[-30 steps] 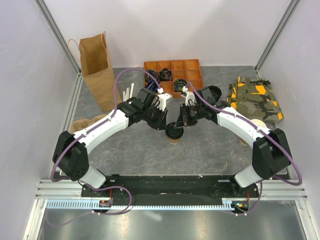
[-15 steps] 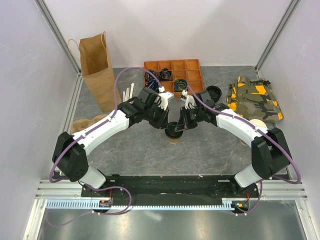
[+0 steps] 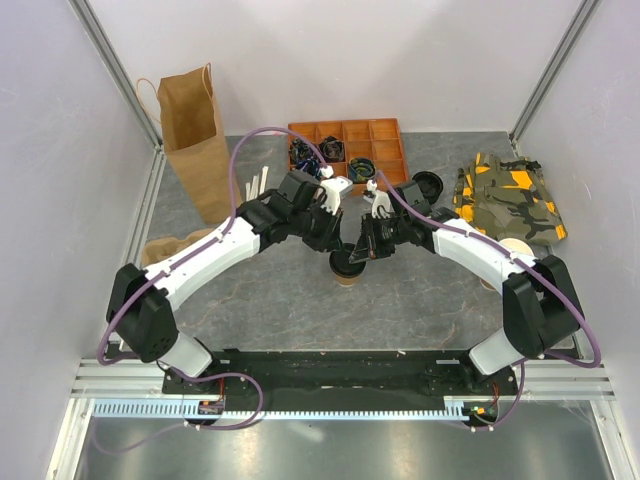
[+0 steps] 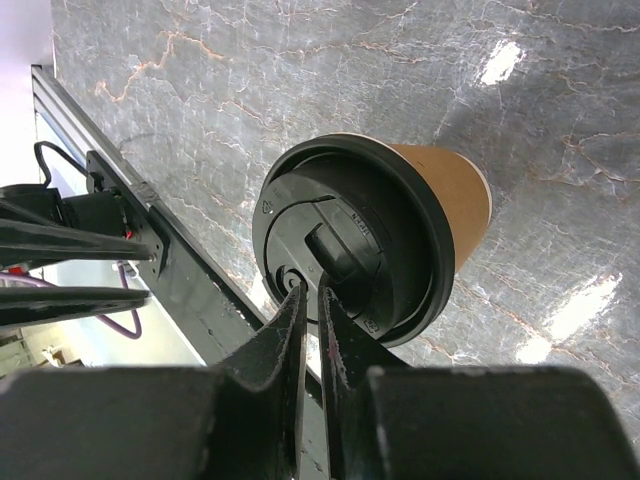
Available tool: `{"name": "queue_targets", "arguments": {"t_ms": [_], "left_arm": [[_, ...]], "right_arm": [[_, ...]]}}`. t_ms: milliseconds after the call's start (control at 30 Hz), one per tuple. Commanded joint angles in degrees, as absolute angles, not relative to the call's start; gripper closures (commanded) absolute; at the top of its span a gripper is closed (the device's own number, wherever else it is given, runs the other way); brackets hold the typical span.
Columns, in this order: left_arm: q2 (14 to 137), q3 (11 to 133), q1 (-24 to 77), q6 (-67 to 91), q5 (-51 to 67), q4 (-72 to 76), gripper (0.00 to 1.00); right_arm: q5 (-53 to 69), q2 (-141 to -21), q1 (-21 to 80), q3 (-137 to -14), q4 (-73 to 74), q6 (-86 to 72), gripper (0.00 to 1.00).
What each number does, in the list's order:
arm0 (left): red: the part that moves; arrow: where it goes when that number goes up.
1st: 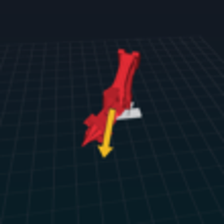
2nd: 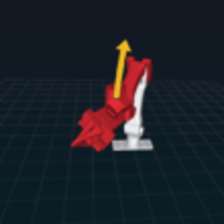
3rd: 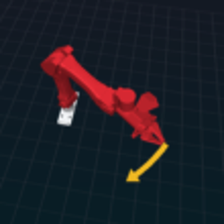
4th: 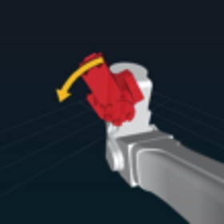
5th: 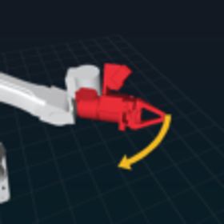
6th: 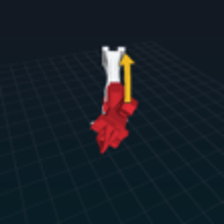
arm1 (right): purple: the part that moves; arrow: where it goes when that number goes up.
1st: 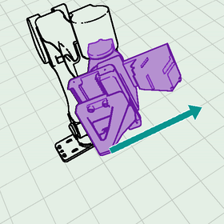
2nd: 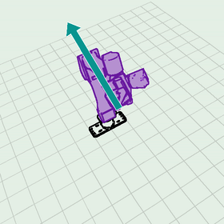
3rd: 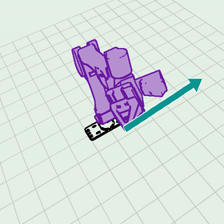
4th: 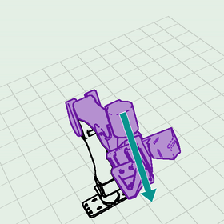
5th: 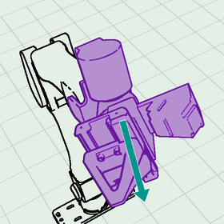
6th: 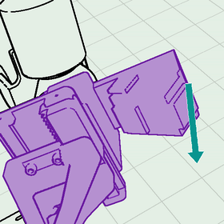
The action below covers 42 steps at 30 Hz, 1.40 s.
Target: Pack the takeout coffee
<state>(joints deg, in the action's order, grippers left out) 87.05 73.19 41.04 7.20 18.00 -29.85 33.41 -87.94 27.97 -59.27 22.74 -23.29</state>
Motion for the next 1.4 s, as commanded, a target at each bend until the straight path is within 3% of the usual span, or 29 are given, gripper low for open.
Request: {"name": "queue_targets", "arguments": {"t_ms": [0, 167, 433, 967, 1367], "left_arm": [[89.4, 70.7, 41.5, 6.7, 16.8, -26.5, 0.79], [95.0, 67.6, 41.5, 4.1, 14.8, -27.1, 0.81], [90.9, 67.6, 41.4, 4.0, 16.2, -27.2, 0.81], [85.5, 72.4, 41.2, 9.2, 23.1, -27.8, 0.71], [89.4, 68.1, 41.5, 10.2, 23.6, -24.3, 0.72]], "right_arm": [[31.1, -88.9, 27.8, -57.6, 23.2, -22.9, 0.84], [29.6, -88.8, 27.4, -55.7, 22.6, -22.7, 0.85], [29.9, -88.8, 27.2, -55.1, 22.1, -23.0, 0.86], [36.5, -82.0, 27.7, -62.6, 23.6, -23.0, 0.81], [33.4, -88.6, 25.5, -62.6, 21.1, -22.1, 0.83]]}}
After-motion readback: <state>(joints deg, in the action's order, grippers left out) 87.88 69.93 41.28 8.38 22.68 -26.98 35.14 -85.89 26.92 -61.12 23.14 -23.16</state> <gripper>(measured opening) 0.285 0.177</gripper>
